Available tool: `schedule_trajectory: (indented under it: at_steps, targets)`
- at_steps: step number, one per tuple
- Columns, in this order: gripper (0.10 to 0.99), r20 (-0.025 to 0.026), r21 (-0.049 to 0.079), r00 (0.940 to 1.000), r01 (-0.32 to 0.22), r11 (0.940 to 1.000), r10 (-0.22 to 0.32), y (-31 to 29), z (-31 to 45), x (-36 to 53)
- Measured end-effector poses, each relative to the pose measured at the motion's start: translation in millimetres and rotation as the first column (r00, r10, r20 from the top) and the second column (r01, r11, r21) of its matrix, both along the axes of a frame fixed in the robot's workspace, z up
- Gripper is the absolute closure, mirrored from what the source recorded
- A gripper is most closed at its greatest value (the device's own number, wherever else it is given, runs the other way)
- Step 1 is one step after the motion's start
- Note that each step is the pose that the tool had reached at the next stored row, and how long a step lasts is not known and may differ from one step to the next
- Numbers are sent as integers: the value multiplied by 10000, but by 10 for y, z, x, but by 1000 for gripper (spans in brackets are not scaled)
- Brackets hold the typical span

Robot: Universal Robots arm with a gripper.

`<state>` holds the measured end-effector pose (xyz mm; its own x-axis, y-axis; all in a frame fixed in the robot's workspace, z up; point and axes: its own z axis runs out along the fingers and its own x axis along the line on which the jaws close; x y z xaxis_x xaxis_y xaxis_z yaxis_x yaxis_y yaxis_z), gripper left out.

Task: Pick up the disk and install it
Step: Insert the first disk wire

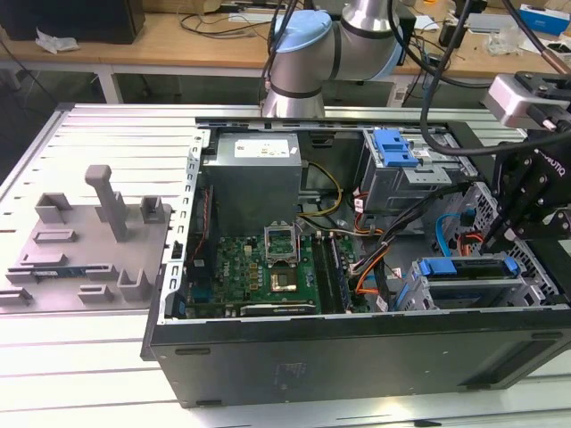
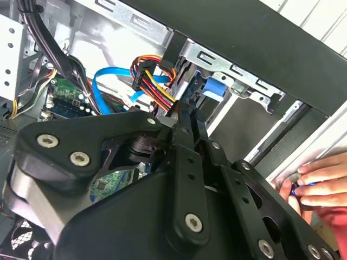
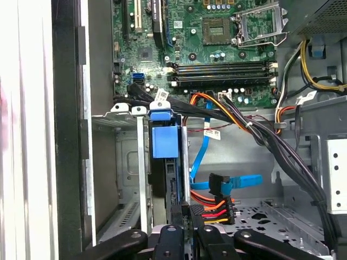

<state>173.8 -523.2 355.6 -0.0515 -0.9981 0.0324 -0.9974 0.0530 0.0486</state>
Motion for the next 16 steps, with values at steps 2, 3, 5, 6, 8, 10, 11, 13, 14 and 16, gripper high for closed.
schedule_trajectory:
  at_steps: [2,3,5,6,8,10,11,13,14,16]
  targets:
    - [922,-1,1,10000,-1,10000,1,-1,0,0]
    - [922,0,-1,10000,-1,10000,1,-7,0,0]
    - [922,0,-1,10000,1,10000,-1,-25,-1,0]
    - [922,0,2,10000,3,10000,-3,-30,-3,0]
    - [922,0,1,10000,4,10000,-4,-33,-5,0]
    - [922,0,0,10000,8,10000,-8,-37,-8,-1]
    - [922,0,0,10000,8,10000,-8,-37,-8,-1]
    - [922,0,-2,10000,9,10000,-9,-38,-9,-1]
    - [922,0,-1,10000,10,10000,-10,-38,-11,-1]
    - [922,0,3,10000,10,10000,-10,-41,-16,-1]
